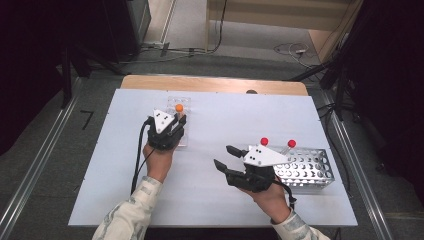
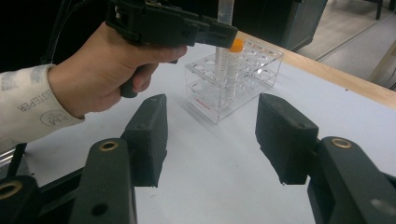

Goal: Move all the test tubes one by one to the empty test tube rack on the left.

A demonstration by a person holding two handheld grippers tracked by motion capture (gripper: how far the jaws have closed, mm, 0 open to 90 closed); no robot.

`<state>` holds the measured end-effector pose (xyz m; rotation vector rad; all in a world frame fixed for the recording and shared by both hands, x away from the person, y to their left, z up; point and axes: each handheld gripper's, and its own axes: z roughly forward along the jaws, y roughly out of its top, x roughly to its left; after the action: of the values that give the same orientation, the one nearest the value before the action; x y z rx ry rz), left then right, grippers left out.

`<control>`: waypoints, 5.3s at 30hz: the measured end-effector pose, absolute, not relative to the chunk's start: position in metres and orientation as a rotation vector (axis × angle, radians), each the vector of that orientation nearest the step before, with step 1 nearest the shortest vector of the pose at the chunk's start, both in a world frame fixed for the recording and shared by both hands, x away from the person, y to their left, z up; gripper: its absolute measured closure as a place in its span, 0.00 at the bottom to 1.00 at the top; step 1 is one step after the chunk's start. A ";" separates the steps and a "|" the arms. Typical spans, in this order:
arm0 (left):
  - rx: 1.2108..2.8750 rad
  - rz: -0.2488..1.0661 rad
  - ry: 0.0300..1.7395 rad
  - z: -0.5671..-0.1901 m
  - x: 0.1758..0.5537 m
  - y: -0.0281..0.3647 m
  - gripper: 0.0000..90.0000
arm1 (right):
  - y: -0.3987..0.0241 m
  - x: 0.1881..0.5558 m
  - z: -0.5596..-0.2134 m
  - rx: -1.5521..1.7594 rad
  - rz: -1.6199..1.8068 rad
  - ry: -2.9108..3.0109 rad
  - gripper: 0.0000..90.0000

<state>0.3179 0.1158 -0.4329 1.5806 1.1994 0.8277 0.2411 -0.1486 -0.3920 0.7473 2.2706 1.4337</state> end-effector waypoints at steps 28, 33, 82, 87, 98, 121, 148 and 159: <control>1.599 0.820 1.259 -0.452 0.319 0.111 0.72 | -0.150 0.239 -0.390 0.744 1.442 2.269 0.47; 1.591 0.817 1.268 -0.452 0.317 0.111 0.64 | -0.151 0.239 -0.390 0.746 1.447 2.265 0.47; 1.617 0.737 1.269 -0.450 0.262 0.122 0.20 | -0.276 0.231 -0.439 0.990 1.329 2.074 0.64; 1.617 0.733 1.273 -0.450 0.262 0.123 0.20 | -0.277 0.233 -0.445 1.007 1.323 2.082 0.67; 1.609 0.735 1.271 -0.450 0.262 0.122 0.20 | -0.277 0.237 -0.448 1.013 1.307 2.076 0.81; 1.594 0.733 1.261 -0.448 0.261 0.122 0.20 | -0.275 0.238 -0.386 0.981 1.395 1.988 0.81; 1.603 0.705 1.217 -0.442 0.257 0.118 0.20 | -0.195 0.264 -0.373 0.857 1.443 2.089 0.81; 1.635 0.667 1.106 -0.434 0.246 0.104 0.19 | -0.142 0.268 -0.382 0.804 1.438 2.176 0.81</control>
<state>0.2465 0.1036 -0.4338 1.6347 1.1062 0.6670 0.2682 -0.1421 -0.3822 0.8038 2.1762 1.4376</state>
